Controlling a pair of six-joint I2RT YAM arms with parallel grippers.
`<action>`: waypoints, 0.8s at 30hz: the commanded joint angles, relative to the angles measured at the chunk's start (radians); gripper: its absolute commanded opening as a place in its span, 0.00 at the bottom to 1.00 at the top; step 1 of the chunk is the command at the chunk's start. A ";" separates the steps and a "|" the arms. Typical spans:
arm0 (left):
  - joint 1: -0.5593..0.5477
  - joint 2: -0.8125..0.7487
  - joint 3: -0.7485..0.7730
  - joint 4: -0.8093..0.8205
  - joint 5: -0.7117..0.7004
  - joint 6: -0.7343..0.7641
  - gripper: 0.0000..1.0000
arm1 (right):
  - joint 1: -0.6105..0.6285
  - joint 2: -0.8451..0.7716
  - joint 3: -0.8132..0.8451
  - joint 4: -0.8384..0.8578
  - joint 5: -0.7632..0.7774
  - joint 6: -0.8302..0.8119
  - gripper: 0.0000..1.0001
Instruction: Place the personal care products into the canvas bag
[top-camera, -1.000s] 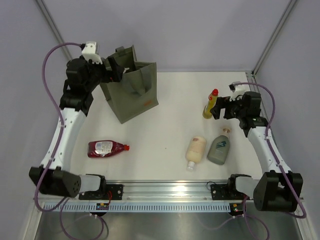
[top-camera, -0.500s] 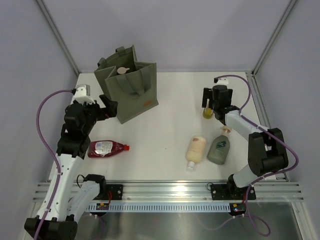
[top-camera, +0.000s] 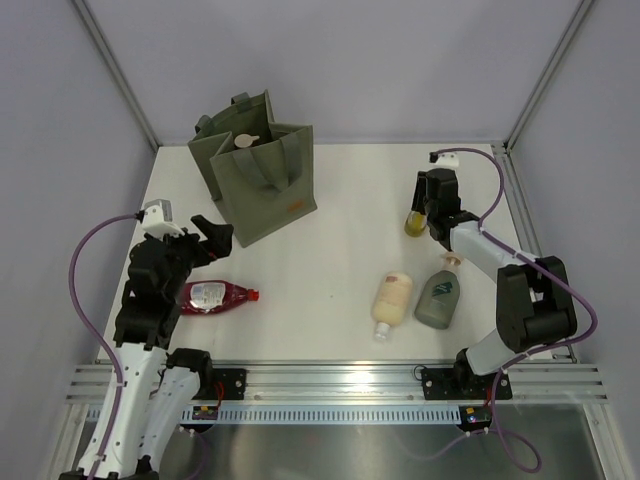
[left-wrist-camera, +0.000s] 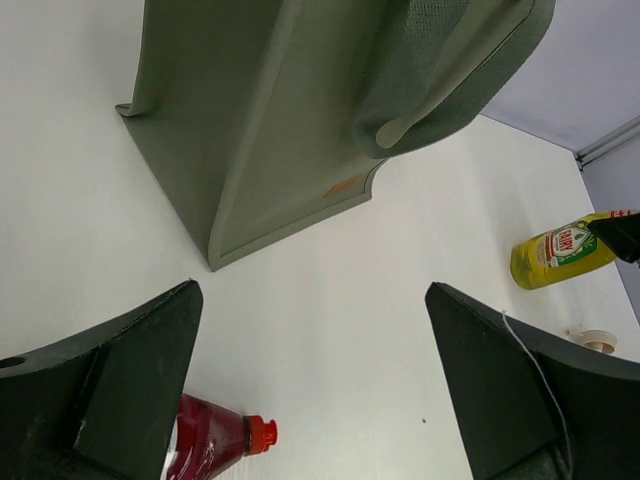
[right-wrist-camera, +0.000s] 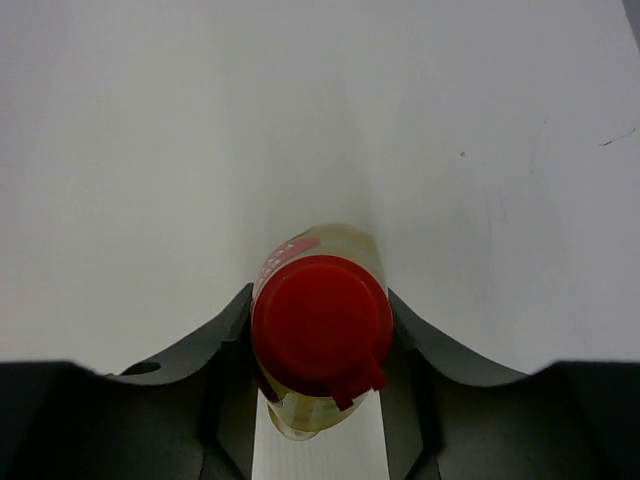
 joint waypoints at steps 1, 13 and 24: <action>0.004 -0.027 -0.017 0.021 -0.020 -0.029 0.99 | 0.002 -0.070 -0.009 0.126 -0.065 -0.044 0.00; 0.004 -0.064 -0.055 -0.007 -0.014 -0.027 0.99 | -0.044 0.002 0.572 -0.474 -0.893 -0.389 0.00; 0.004 -0.087 -0.074 -0.010 -0.006 -0.044 0.99 | 0.141 0.246 1.313 -0.709 -0.994 -0.341 0.00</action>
